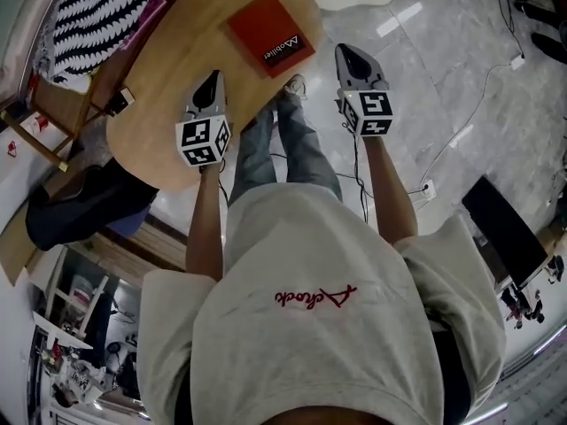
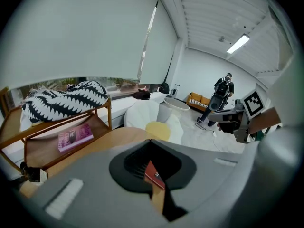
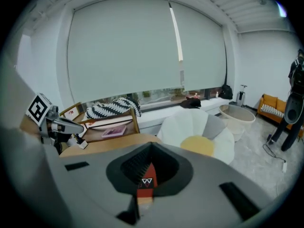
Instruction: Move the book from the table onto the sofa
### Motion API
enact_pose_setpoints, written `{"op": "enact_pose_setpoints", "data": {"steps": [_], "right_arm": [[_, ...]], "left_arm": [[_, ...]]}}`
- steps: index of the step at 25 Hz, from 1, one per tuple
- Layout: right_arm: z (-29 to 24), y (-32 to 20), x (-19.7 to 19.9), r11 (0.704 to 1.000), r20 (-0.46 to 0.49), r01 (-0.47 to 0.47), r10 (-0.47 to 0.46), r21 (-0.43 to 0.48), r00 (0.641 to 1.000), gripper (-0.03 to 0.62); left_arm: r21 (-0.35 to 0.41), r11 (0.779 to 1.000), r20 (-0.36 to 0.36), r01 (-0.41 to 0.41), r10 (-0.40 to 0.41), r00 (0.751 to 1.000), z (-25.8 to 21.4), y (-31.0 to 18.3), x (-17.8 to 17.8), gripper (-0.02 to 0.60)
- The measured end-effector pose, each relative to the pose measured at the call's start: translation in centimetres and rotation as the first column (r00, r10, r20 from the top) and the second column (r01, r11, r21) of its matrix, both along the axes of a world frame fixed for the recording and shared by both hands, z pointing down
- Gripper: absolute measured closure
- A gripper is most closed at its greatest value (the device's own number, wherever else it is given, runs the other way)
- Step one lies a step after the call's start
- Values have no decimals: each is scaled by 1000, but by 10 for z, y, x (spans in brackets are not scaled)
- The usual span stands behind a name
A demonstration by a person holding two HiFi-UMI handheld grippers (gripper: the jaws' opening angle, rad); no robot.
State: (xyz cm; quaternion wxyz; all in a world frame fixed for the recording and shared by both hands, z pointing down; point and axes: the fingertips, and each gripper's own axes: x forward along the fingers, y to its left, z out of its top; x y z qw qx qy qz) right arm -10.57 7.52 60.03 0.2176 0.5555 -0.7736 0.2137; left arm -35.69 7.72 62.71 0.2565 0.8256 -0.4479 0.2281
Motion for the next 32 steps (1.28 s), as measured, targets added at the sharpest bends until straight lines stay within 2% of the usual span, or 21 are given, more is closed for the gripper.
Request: {"op": "enact_pose_setpoints", "data": {"steps": [5, 17, 23, 26, 27, 29, 32], "right_arm": [[29, 22, -13, 999, 16, 11, -10, -52, 1000, 585], [91, 54, -25, 990, 43, 31, -25, -140, 999, 585], [106, 50, -31, 983, 93, 70, -55, -168, 994, 585], [116, 44, -37, 975, 134, 113, -88, -189, 987, 583], [119, 41, -39, 972, 149, 129, -101, -195, 984, 580], [127, 37, -45, 966, 172, 158, -123, -206, 977, 466], [141, 28, -52, 955, 183, 191, -150, -227, 972, 399]], "left_arm": [[-45, 999, -5, 3, -3, 1000, 27, 22, -3, 572], [-126, 992, -21, -26, 23, 1000, 86, 48, 14, 572], [-173, 985, -50, 2, -10, 999, 112, 37, 23, 572], [-213, 977, -93, 4, -24, 995, 123, 32, 35, 570], [-226, 974, -112, -1, -25, 993, 127, 31, 39, 545], [-252, 968, -138, -5, -31, 990, 135, 29, 46, 472], [-296, 955, -149, -1, -45, 988, 152, 27, 51, 417]]}}
